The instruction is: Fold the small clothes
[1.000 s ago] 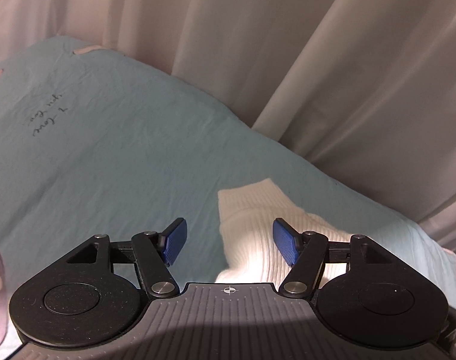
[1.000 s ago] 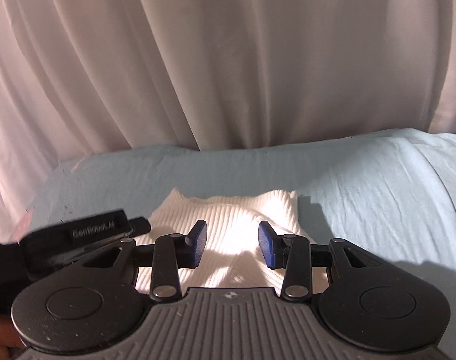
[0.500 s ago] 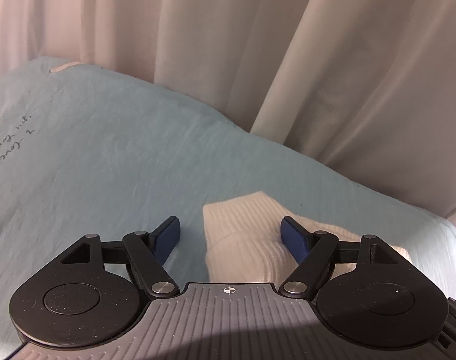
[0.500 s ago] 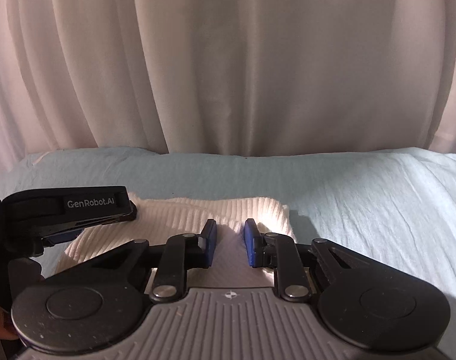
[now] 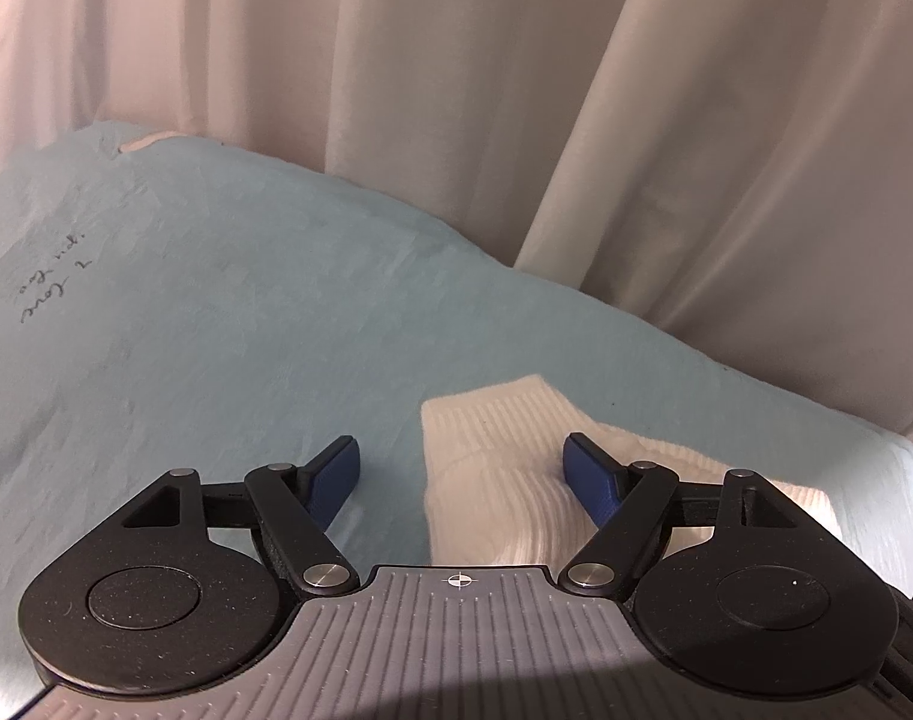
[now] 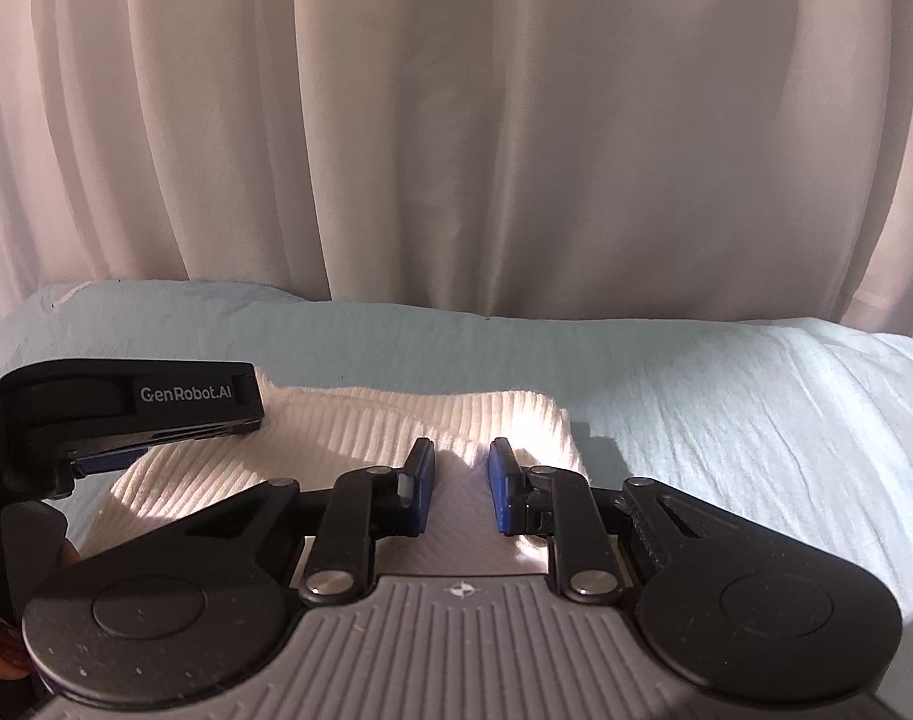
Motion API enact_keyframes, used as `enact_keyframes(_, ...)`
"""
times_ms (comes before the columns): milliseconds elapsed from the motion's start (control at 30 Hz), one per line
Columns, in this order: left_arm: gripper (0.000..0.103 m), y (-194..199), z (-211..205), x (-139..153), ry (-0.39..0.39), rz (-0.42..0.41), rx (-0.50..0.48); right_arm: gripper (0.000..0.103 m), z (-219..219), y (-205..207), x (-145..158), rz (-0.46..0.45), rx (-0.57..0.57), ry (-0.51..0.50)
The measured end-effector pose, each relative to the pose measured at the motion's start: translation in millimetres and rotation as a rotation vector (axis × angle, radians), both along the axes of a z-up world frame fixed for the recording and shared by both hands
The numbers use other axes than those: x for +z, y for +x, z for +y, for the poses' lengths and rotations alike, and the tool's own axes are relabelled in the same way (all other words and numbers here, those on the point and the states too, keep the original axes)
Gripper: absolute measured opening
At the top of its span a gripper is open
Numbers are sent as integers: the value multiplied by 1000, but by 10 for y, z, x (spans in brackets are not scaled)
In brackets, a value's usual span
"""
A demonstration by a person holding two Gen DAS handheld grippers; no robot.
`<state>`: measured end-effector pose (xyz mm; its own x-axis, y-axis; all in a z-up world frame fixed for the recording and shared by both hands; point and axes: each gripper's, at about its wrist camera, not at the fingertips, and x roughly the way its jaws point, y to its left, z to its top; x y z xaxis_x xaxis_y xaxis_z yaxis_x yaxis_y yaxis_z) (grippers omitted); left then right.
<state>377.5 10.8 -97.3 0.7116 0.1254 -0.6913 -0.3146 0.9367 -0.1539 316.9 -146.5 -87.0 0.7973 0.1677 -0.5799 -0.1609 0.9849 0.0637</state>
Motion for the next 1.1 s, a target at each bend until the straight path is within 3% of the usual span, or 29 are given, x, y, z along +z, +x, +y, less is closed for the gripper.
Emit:
enact_keyframes(133, 81, -177, -48, 65, 49, 19, -26, 28, 36, -226, 86, 38, 32, -24)
enact_keyframes(233, 81, -540, -50, 75, 47, 33, -89, 29, -86, -683, 170, 20, 63, 16)
enact_keyframes(300, 81, -972, -33, 105, 55, -36, -142, 30, -232, -1049, 229, 11, 91, 49)
enact_keyframes(400, 82, -1519, 32, 207, 51, -79, -210, 34, -565, -1532, 222, 84, 118, 168)
enact_keyframes(467, 88, -1843, 108, 240, 19, -41, -242, 35, -795, -1785, 192, 133, 93, 244)
enact_keyframes(533, 88, -2112, 157, 200, -18, 26, -270, 46, -982, -1933, 154, 206, 53, 303)
enact_keyframes(600, 88, -2314, 154, 162, -35, 33, -290, 47, -1177, -2025, 65, 282, 34, 428)
enact_keyframes(700, 88, -2398, 9, 91, 16, 27, -344, 46, -1349, -2067, -66, 325, 51, 686)
enact_keyframes(800, 88, -2392, -177, 74, 77, 57, -420, 46, -1329, -2011, -125, 348, 25, 812)
enact_keyframes(867, 88, -2376, -262, 61, 133, 47, -457, 33, -1263, -1944, -139, 343, 2, 790)
enact_keyframes(900, 87, -2364, -285, 51, 163, 45, -451, 18, -1221, -1905, -150, 341, -14, 768)
enact_keyframes(933, 87, -2347, -302, 49, 170, 47, -445, 11, -1192, -1874, -162, 349, -28, 762)
enact_keyframes(967, 87, -2335, -286, 54, 152, 49, -443, 10, -1205, -1858, -194, 370, -32, 821)
enact_keyframes(1033, 87, -2284, -217, 52, 127, 58, -412, 5, -1319, -1867, -320, 393, 44, 1153)
enact_keyframes(1067, 88, -2259, -179, 45, 128, 68, -391, 5, -1356, -1884, -345, 389, 60, 1247)
enact_keyframes(1100, 88, -2245, -133, 38, 131, 80, -362, 5, -1377, -1896, -313, 375, 48, 1222)
